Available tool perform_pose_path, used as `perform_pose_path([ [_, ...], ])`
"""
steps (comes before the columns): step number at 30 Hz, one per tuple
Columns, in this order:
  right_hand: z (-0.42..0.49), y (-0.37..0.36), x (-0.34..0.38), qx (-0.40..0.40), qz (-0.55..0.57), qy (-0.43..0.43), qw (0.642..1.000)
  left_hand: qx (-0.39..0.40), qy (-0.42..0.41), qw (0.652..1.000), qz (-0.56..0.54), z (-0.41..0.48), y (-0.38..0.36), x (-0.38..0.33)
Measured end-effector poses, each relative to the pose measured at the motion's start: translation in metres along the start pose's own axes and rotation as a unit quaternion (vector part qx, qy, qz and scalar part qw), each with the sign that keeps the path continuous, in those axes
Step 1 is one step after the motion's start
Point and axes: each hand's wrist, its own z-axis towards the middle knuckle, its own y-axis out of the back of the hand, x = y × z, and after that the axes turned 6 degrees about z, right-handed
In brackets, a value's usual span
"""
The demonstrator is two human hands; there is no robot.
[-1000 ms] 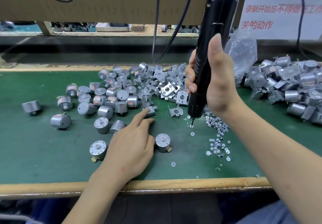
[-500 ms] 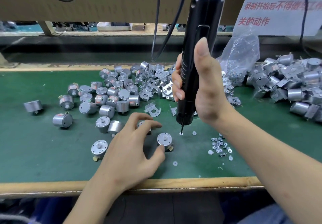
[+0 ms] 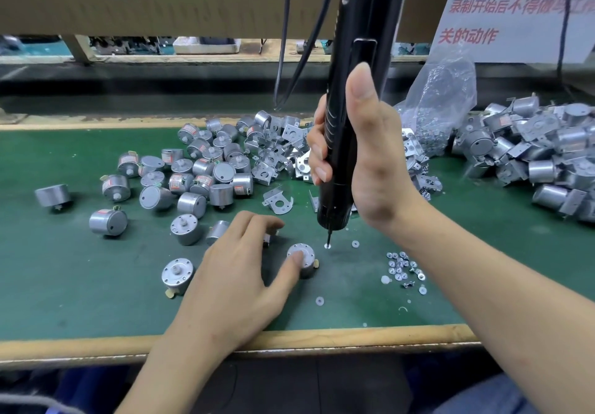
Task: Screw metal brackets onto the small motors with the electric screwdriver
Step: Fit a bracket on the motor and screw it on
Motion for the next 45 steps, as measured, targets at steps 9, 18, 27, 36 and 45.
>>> perform_pose_path([
  [9, 0.002, 0.0, 0.0, 0.001, -0.001, -0.001, 1.0, -0.052, 0.038, 0.996, 0.068, 0.002, -0.003, 0.006],
  [18, 0.002, 0.001, -0.001, 0.004, -0.007, 0.0, 1.0, -0.071, 0.062, 0.985, 0.144, 0.0, -0.005, 0.006],
  [27, 0.005, 0.0, 0.004, -0.008, -0.007, 0.01, 1.0, -0.093, 0.07, 0.993, 0.036, 0.003, 0.001, 0.009],
  [36, 0.008, -0.001, 0.016, 0.0, -0.005, 0.016, 1.0, -0.093, 0.033, 0.982, -0.162, 0.001, 0.002, 0.0],
  [45, 0.004, -0.009, 0.023, -0.003, -0.008, 0.011, 1.0, -0.06, 0.011, 0.98, -0.189, -0.003, 0.001, 0.0],
])
